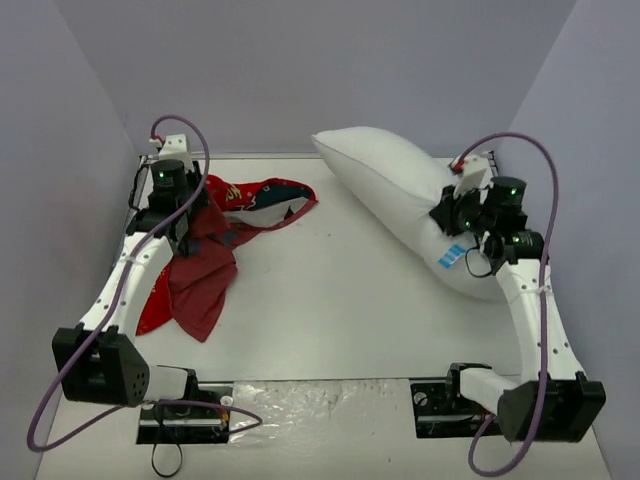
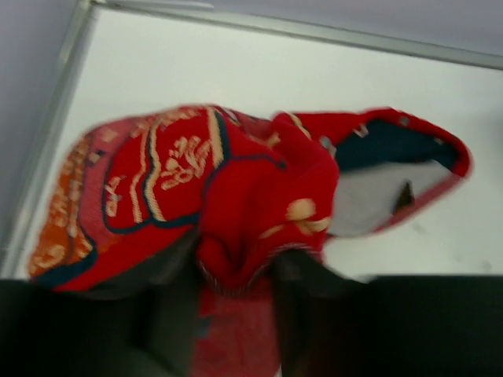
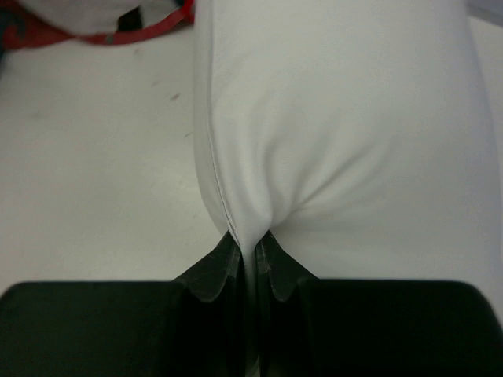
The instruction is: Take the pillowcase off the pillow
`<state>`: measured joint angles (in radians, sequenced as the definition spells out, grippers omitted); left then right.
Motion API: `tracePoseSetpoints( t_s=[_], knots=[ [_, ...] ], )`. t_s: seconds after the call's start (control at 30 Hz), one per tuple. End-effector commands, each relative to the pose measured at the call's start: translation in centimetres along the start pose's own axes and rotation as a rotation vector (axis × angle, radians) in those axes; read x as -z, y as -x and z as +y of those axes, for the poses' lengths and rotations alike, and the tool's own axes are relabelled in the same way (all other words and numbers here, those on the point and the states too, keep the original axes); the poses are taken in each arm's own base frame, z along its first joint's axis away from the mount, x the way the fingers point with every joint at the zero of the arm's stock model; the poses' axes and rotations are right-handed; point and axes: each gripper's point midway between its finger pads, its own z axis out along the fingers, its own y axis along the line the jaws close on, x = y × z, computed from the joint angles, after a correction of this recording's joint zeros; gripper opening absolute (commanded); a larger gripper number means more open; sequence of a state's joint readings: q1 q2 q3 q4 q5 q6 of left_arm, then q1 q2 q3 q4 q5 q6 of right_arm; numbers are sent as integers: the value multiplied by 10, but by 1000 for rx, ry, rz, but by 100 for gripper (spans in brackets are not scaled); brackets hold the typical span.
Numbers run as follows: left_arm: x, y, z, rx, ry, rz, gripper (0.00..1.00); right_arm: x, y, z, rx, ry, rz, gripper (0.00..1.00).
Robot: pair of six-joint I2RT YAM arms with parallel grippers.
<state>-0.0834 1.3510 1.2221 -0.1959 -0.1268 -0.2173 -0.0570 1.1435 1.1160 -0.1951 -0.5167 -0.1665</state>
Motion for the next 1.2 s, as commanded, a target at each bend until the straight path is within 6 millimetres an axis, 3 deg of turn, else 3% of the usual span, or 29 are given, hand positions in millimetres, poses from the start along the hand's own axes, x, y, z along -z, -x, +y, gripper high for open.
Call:
tracePoseSetpoints(
  t_s=[0.0,0.07,0.1,0.13,0.17,0.2,0.27,0.33,0.37,0.43,0.5,0.53,0.63,0.67,0.77,0.93,1.0,1.17],
  knots=[
    [39,-4,-29,136,-168,21,43,37,4,85,237,305,-69,0],
    [55,-8,-36,185,-216,34,77,39,-14,97,221,372,-36,9],
    [62,-6,-40,197,-242,30,83,37,-20,101,210,395,-21,29],
    [73,-2,-49,203,-306,23,88,37,-22,105,221,422,-21,39],
    [79,3,-54,217,-337,17,96,38,-22,113,222,480,-18,57],
    [86,8,-58,226,-367,12,97,40,-19,120,238,523,-26,66],
    [104,19,-74,245,-473,9,96,44,7,128,267,564,-73,86],
    [121,36,-84,268,-544,-19,94,41,29,124,258,540,-91,97],
    [131,40,-93,295,-599,-11,94,37,53,118,230,507,-106,100],
    [143,49,-103,337,-664,-19,94,23,79,87,153,361,-97,100],
    [153,44,-111,346,-710,6,94,15,85,59,94,264,-84,100],
    [155,41,-112,343,-714,17,94,9,81,30,44,189,-65,100],
    [162,21,-113,287,-694,43,94,3,71,-20,-51,-2,-21,100],
    [162,17,-112,279,-676,39,94,7,62,-41,-60,-58,-10,100],
    [175,7,-118,241,-698,37,94,29,52,-74,-31,-165,-19,100],
    [182,0,-124,195,-695,19,94,51,32,-108,-51,-406,23,100],
    [182,1,-127,195,-702,17,94,56,27,-112,-48,-447,33,100],
    [182,-3,-128,184,-693,28,94,73,36,-108,-35,-485,-20,100]
  ],
)
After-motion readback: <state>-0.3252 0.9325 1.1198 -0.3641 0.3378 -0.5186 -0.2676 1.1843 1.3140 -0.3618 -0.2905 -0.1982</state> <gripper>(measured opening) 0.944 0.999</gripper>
